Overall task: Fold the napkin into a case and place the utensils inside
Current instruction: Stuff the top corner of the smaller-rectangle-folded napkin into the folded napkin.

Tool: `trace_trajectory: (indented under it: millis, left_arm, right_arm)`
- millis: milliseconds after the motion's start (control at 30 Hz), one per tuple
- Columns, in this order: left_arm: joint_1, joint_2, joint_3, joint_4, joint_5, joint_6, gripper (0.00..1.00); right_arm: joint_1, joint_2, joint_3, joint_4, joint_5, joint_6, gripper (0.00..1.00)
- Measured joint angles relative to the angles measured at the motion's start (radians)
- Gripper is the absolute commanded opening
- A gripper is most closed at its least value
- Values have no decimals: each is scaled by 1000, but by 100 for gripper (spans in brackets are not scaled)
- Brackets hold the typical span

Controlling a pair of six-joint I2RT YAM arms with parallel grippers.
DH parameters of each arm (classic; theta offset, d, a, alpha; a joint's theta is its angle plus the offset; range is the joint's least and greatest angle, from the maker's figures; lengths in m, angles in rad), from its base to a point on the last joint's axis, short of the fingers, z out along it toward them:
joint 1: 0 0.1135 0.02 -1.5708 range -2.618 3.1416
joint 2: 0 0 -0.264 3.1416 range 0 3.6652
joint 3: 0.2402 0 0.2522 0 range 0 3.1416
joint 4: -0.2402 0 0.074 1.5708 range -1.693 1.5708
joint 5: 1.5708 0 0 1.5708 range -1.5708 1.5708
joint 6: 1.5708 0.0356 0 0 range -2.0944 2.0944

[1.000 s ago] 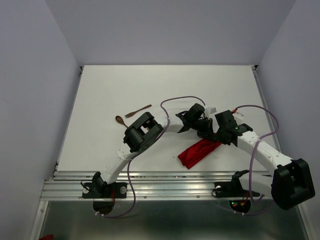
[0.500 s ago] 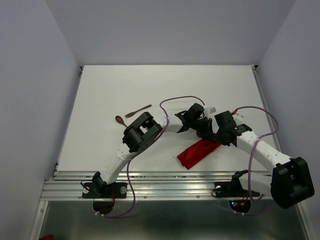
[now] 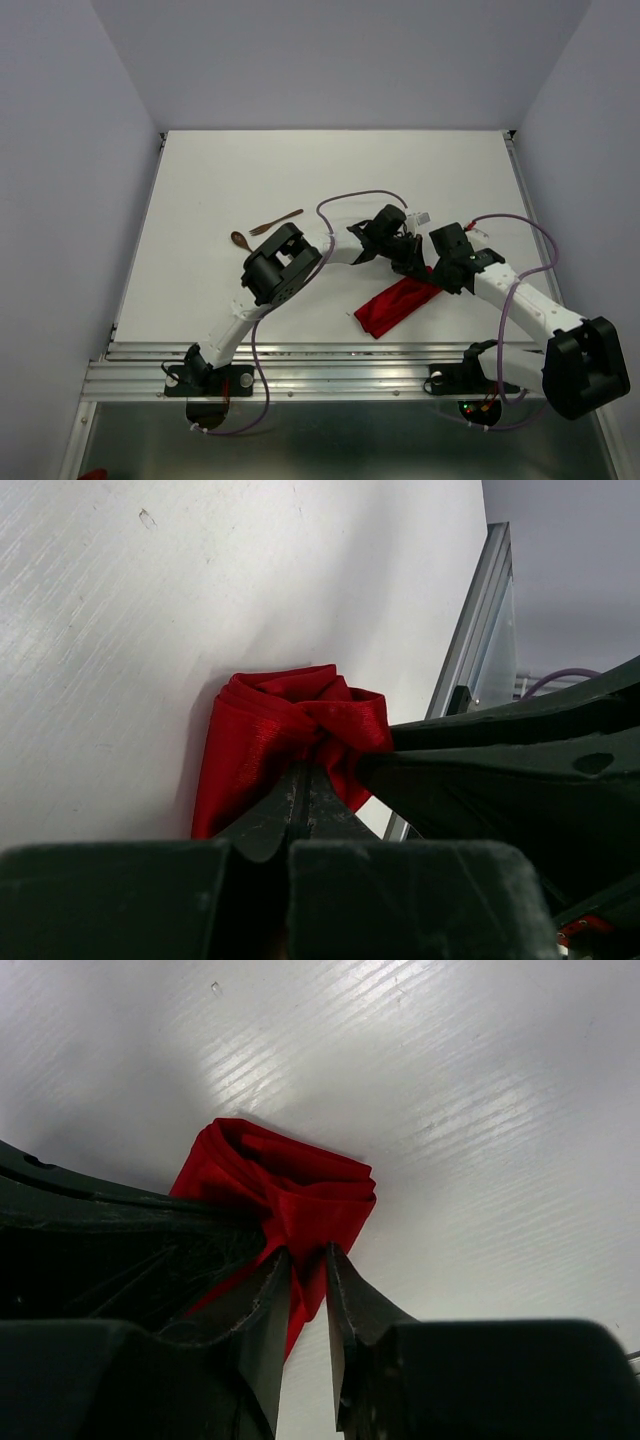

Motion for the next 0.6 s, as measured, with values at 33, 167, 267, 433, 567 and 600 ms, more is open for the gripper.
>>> trace_trajectory:
  millis: [33, 167, 267, 433, 567, 600]
  left_arm:
    - [0, 0, -1, 0, 1, 0, 0]
    - [0, 0, -2, 3, 8, 0, 0]
    - [0, 0, -2, 5, 11, 0, 0]
    - [0, 0, -2, 7, 23, -1, 0]
    - [0, 0, -2, 18, 27, -5, 0]
    - [0, 0, -2, 22, 28, -7, 0]
  right_arm:
    - [0, -2, 0, -3, 0, 0, 20]
    - [0, -7, 0, -8, 2, 1, 19]
    - [0, -7, 0, -13, 2, 1, 20]
    - [0, -7, 0, -27, 6, 1, 14]
    - [0, -7, 0, -34, 7, 3, 7]
    - [0, -8, 0, -34, 7, 3, 7]
